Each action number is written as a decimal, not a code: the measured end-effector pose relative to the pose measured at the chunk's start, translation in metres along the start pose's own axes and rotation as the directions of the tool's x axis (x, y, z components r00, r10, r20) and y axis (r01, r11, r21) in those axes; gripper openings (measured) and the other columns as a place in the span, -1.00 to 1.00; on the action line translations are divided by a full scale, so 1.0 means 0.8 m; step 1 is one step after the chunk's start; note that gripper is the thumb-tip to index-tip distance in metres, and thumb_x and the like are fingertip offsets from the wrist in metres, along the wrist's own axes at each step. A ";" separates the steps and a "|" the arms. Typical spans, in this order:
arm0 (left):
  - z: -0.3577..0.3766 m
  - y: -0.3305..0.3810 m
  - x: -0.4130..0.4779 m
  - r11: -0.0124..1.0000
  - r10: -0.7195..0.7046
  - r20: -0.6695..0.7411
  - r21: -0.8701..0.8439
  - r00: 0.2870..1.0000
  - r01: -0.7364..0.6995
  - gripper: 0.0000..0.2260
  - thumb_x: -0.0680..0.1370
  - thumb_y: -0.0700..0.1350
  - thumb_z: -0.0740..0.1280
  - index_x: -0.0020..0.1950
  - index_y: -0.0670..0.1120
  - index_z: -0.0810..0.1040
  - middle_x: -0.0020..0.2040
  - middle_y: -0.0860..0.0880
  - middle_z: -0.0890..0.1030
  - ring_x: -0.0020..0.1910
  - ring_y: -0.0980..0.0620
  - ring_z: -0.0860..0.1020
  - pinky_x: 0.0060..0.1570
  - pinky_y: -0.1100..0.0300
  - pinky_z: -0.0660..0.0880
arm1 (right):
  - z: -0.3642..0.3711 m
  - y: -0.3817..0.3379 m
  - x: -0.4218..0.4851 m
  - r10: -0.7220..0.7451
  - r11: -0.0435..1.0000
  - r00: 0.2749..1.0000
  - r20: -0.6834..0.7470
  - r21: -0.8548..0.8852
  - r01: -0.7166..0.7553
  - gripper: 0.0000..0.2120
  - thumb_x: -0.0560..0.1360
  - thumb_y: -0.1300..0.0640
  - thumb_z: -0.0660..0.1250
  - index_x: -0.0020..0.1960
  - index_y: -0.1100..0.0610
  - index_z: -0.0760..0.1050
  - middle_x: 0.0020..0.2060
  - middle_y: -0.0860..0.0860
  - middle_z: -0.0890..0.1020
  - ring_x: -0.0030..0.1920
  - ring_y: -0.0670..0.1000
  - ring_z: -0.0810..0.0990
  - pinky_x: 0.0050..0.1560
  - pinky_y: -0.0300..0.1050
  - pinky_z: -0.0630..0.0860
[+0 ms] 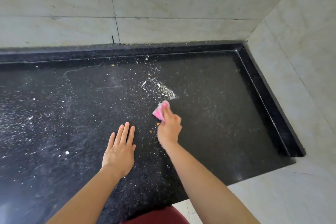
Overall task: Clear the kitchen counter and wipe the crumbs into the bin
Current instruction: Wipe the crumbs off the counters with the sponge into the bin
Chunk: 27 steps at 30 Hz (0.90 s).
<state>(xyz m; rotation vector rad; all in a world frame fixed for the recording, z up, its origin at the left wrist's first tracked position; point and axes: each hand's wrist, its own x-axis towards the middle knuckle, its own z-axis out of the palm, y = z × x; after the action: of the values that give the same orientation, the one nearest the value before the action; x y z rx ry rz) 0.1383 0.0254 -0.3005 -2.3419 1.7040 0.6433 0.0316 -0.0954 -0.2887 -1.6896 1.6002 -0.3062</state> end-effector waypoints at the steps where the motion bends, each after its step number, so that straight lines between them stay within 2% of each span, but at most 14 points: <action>1: 0.001 0.000 -0.001 1.000 0.004 -0.020 -0.005 1.000 -0.005 -0.49 0.64 0.01 -0.18 0.38 -0.12 -0.47 0.44 -0.06 -0.43 0.51 -0.06 -0.30 0.45 0.03 -0.28 | 0.002 -0.008 -0.007 -0.034 0.992 0.993 0.112 0.128 0.020 -0.54 0.56 0.22 0.19 0.37 -0.18 0.38 0.16 -0.20 0.54 0.05 -0.06 0.44 0.06 -0.26 0.34; 3: 0.001 -0.007 -0.002 0.998 -0.013 -0.070 -0.059 0.997 0.009 -0.49 0.64 0.03 -0.17 0.40 -0.12 -0.43 0.49 -0.05 -0.35 0.51 -0.02 -0.30 0.44 0.04 -0.29 | -0.007 -0.018 -0.007 -0.123 0.966 0.972 0.200 0.248 0.071 -0.79 0.53 -0.13 0.27 0.12 -0.20 0.58 -0.22 -0.25 0.60 -0.26 -0.19 0.46 -0.22 -0.32 0.38; 4: -0.001 -0.013 -0.001 0.994 -0.040 -0.100 -0.107 0.994 0.029 -0.49 0.64 0.03 -0.17 0.41 -0.12 -0.41 0.51 -0.05 -0.32 0.49 0.02 -0.32 0.44 0.05 -0.30 | -0.019 -0.019 0.000 -0.162 0.969 0.973 0.162 0.213 0.125 -0.77 0.47 -0.24 0.28 0.02 -0.20 0.62 -0.34 -0.24 0.57 -0.36 -0.21 0.43 -0.27 -0.28 0.35; 6: -0.007 -0.031 0.007 0.976 -0.111 -0.156 -0.203 0.981 0.078 -0.48 0.64 0.03 -0.15 0.46 -0.14 -0.34 0.54 -0.05 -0.26 0.47 0.07 -0.33 0.45 0.08 -0.28 | -0.047 -0.013 0.027 -0.106 0.963 0.992 0.061 0.255 0.088 -0.71 0.42 -0.32 0.30 -0.10 -0.16 0.64 -0.44 -0.19 0.52 -0.40 -0.15 0.41 -0.29 -0.17 0.34; 9: -0.021 -0.065 0.032 0.956 -0.217 -0.193 -0.241 0.957 0.168 -0.47 0.64 0.01 -0.12 0.52 -0.18 -0.23 0.56 -0.08 -0.20 0.53 0.00 -0.23 0.48 0.06 -0.23 | -0.095 0.006 0.086 0.093 0.941 0.987 -0.128 0.335 -0.046 -0.73 0.48 -0.26 0.25 -0.10 -0.14 0.63 -0.29 -0.15 0.57 -0.24 -0.07 0.49 -0.17 -0.15 0.38; 12: -0.035 -0.096 0.067 0.925 -0.319 -0.177 -0.272 0.931 0.266 -0.46 0.64 0.01 -0.11 0.52 -0.21 -0.20 0.56 -0.11 -0.20 0.53 -0.04 -0.21 0.49 0.03 -0.20 | -0.127 0.028 0.145 0.264 0.958 0.939 -0.219 0.175 -0.228 -0.67 0.59 0.05 0.13 0.32 -0.10 0.46 0.17 0.07 0.54 0.13 0.09 0.49 0.10 -0.04 0.41; 15: -0.039 -0.112 0.089 0.906 -0.369 -0.112 -0.266 0.923 0.329 -0.44 0.63 0.03 -0.13 0.52 -0.22 -0.23 0.55 -0.13 -0.24 0.53 -0.06 -0.24 0.49 0.02 -0.20 | -0.109 0.019 0.163 0.373 0.927 0.894 -0.247 0.071 -0.367 -0.53 0.55 0.25 0.03 0.37 -0.10 0.36 0.18 0.15 0.42 0.17 0.22 0.45 0.08 0.00 0.39; 17: -0.036 -0.116 0.096 0.904 -0.375 -0.075 -0.252 0.924 0.346 -0.44 0.63 0.04 -0.15 0.51 -0.23 -0.26 0.54 -0.15 -0.28 0.52 -0.08 -0.26 0.49 0.02 -0.20 | -0.073 0.003 0.151 0.309 0.951 0.912 -0.270 0.085 -0.297 -0.48 0.53 0.31 0.05 0.37 -0.13 0.34 0.09 0.10 0.40 0.13 0.22 0.47 0.10 0.02 0.40; 20: -0.038 -0.114 0.098 0.906 -0.377 -0.033 -0.223 0.926 0.361 -0.44 0.63 0.03 -0.18 0.50 -0.24 -0.29 0.52 -0.17 -0.31 0.51 -0.10 -0.28 0.49 0.02 -0.20 | -0.011 -0.022 0.106 0.060 0.997 0.978 -0.198 -0.033 -0.068 -0.32 0.49 0.43 0.09 0.44 -0.17 0.25 0.02 -0.12 0.46 0.19 0.08 0.37 0.20 0.01 0.30; 23: -0.045 -0.111 0.098 0.903 -0.385 -0.001 -0.206 0.923 0.377 -0.45 0.63 0.02 -0.19 0.48 -0.25 -0.32 0.52 -0.19 -0.33 0.51 -0.12 -0.29 0.50 0.02 -0.20 | 0.026 -0.049 0.069 -0.073 0.997 0.997 0.028 0.023 0.073 -0.35 0.50 0.43 0.12 0.41 -0.17 0.31 0.18 -0.15 0.46 0.13 -0.02 0.38 0.21 -0.08 0.28; 24: -0.047 -0.110 0.097 0.904 -0.385 0.005 -0.200 0.923 0.378 -0.45 0.63 0.02 -0.20 0.48 -0.26 -0.33 0.51 -0.19 -0.33 0.51 -0.12 -0.29 0.50 0.02 -0.20 | 0.030 -0.054 0.062 -0.092 0.989 0.985 0.144 0.130 0.073 -0.45 0.53 0.37 0.16 0.36 -0.16 0.40 0.13 -0.15 0.51 0.04 -0.07 0.42 0.14 -0.15 0.34; 25: -0.049 -0.110 0.096 0.904 -0.385 0.006 -0.197 0.923 0.378 -0.45 0.63 0.02 -0.20 0.47 -0.26 -0.34 0.51 -0.19 -0.33 0.51 -0.12 -0.29 0.50 0.02 -0.20 | 0.030 -0.059 0.060 -0.110 0.966 0.963 0.248 0.254 0.045 -0.62 0.56 0.23 0.22 0.23 -0.18 0.52 -0.05 -0.16 0.57 -0.13 -0.14 0.44 -0.02 -0.22 0.38; 26: -0.049 -0.110 0.096 0.905 -0.384 0.007 -0.197 0.923 0.377 -0.45 0.63 0.02 -0.21 0.47 -0.26 -0.35 0.51 -0.19 -0.34 0.51 -0.12 -0.30 0.50 0.02 -0.20 | 0.023 -0.064 0.059 -0.115 0.952 0.946 0.303 0.306 0.018 -0.82 0.55 0.02 0.28 0.02 -0.21 0.61 -0.29 -0.20 0.53 -0.30 -0.17 0.39 -0.22 -0.27 0.36; 27: -0.050 -0.110 0.095 0.905 -0.382 0.008 -0.197 0.924 0.376 -0.45 0.63 0.02 -0.21 0.47 -0.26 -0.36 0.51 -0.19 -0.34 0.51 -0.12 -0.30 0.50 0.02 -0.20 | 0.013 -0.067 0.063 -0.143 0.953 0.943 0.302 0.299 0.049 -0.84 0.48 -0.17 0.31 -0.17 -0.17 0.63 -0.42 -0.19 0.45 -0.40 -0.17 0.33 -0.34 -0.28 0.29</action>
<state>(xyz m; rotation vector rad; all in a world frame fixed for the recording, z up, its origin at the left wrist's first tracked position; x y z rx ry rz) 0.2492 -0.0265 -0.3082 -2.7263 1.1810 0.7274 0.0873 -0.1435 -0.2768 -1.5059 1.1737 -0.2814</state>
